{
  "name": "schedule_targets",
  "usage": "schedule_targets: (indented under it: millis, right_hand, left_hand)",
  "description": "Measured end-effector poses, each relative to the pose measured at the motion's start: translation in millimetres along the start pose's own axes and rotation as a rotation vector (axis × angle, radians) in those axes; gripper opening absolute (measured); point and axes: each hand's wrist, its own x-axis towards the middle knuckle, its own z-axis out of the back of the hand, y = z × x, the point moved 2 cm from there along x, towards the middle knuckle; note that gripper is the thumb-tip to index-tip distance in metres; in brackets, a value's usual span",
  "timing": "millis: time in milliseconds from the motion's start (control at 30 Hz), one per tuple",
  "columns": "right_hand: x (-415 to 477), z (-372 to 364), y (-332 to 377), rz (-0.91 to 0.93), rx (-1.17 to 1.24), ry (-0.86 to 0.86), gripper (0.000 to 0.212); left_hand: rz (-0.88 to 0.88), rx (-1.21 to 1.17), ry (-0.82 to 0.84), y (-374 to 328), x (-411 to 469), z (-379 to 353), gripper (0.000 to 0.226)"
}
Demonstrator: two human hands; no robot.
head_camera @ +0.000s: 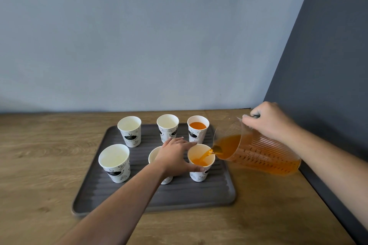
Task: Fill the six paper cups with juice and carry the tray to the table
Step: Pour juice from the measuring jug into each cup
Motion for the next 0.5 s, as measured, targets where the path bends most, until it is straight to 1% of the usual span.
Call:
schedule_targets:
  millis: [500]
  right_hand:
    - [2.0,1.5,2.0,0.017,-0.014,-0.001,0.056]
  left_hand:
    - [-0.001,0.013,0.011,0.2,0.0,1.4,0.087]
